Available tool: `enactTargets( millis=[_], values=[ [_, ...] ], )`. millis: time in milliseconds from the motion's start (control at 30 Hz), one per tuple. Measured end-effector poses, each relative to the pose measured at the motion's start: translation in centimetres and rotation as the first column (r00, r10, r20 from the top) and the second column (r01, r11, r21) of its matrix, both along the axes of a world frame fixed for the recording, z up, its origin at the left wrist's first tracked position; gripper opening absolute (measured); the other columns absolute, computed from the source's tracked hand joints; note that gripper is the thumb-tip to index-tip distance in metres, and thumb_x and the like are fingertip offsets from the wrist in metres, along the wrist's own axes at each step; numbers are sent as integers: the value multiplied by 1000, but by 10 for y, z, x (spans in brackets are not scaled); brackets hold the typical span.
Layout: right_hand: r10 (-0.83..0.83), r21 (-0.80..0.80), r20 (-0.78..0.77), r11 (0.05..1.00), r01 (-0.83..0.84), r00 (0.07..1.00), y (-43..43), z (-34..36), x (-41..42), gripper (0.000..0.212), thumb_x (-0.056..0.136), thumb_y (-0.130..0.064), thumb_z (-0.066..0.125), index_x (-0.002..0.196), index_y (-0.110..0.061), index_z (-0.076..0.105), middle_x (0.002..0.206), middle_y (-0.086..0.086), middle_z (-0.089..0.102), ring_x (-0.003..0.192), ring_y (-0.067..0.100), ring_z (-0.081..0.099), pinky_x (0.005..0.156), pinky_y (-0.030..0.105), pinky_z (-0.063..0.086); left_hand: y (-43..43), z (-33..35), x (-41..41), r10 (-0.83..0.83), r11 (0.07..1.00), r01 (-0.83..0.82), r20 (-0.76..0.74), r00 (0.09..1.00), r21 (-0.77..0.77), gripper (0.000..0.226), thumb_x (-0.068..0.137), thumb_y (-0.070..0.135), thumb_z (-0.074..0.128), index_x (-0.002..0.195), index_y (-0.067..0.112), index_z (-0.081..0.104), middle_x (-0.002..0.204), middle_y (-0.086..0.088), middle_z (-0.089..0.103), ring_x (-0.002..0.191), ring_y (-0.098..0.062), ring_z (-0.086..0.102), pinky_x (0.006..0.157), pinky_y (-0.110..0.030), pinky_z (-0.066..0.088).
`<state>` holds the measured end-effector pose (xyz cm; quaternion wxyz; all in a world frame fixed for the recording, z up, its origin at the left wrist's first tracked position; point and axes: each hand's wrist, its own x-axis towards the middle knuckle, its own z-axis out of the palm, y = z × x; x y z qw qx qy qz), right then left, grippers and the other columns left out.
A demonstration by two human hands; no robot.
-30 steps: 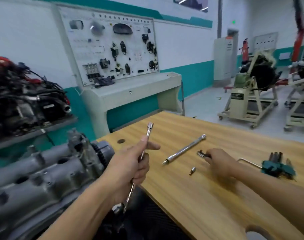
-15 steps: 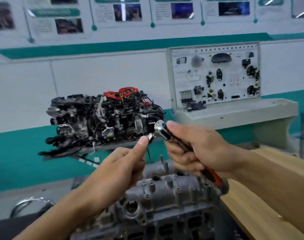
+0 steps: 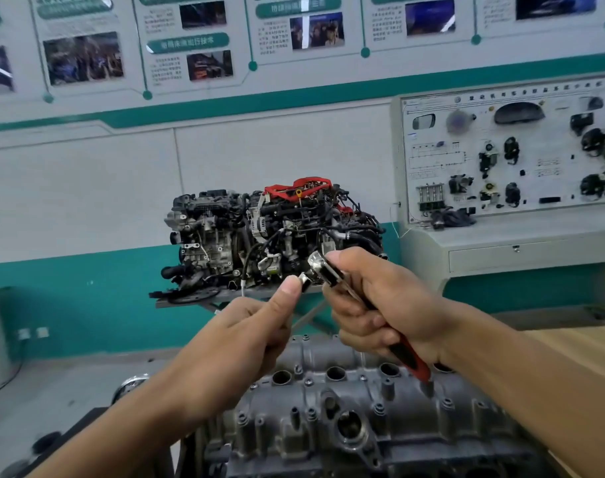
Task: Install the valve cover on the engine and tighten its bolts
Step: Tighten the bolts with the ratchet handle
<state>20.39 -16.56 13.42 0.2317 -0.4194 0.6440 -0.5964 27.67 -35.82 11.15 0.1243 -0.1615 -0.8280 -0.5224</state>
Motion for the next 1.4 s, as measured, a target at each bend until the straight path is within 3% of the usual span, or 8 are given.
enactTargets(
  millis=[533,700,800,900,1000,1067,1200,1400],
  values=[
    [56,61,26,996,-58,998,-5,-8,-30,56,101,-52,28,57,-17,33,44,-6,23,33,7,20,34,18,24,1,-10,-29,-37,996,26,125,992,82,60,84,72,45,62,22,20,54,3,15,42,-11,13,37,-17,18],
    [16,230,-225,972,37,974,-14,11,-39,60,103,-53,20,61,-15,40,46,-5,31,33,9,25,33,20,22,-9,5,-42,-64,984,20,246,967,175,66,76,82,55,57,24,28,52,6,18,42,-11,14,36,-16,16],
    [-96,254,-571,924,286,816,-31,23,-36,64,105,-50,20,61,-11,44,40,-9,35,31,7,29,33,19,26,-4,20,-54,33,980,-62,152,988,189,71,74,91,42,48,26,35,47,9,26,40,-11,18,35,-21,19],
    [-313,15,-797,845,534,517,-50,34,-41,62,104,-54,26,54,-19,35,44,-7,36,39,10,32,49,31,33,7,30,-70,257,917,-243,-1,967,317,73,86,78,45,37,24,40,44,9,30,38,-11,22,37,-21,19],
    [-492,-316,-864,700,640,112,-58,31,-62,61,99,-57,30,55,-17,42,49,-6,44,48,17,43,60,37,41,8,37,-86,280,851,-239,-17,960,468,68,97,49,47,34,23,46,41,10,33,35,-11,24,37,-21,18],
    [-584,-478,-811,623,619,-39,-57,20,-77,54,98,-53,35,58,-19,47,51,-7,46,51,12,45,68,37,41,-1,36,-95,250,815,-222,21,968,535,63,96,40,45,36,23,40,40,9,29,35,-12,20,38,-20,17],
    [-658,-452,-750,587,672,71,-52,-11,-109,47,99,-53,37,64,-24,50,57,-9,51,55,9,49,56,30,36,-25,14,-109,214,799,-232,99,972,555,51,95,36,42,46,27,27,46,6,20,45,-16,11,40,-22,12],
    [-734,-435,-635,599,672,243,-66,-29,-125,59,100,-53,34,53,-19,42,49,-4,46,51,18,46,52,39,40,-38,6,-123,197,814,-227,114,974,535,43,95,37,41,57,26,22,50,6,17,46,-16,9,40,-23,11]
  ],
)
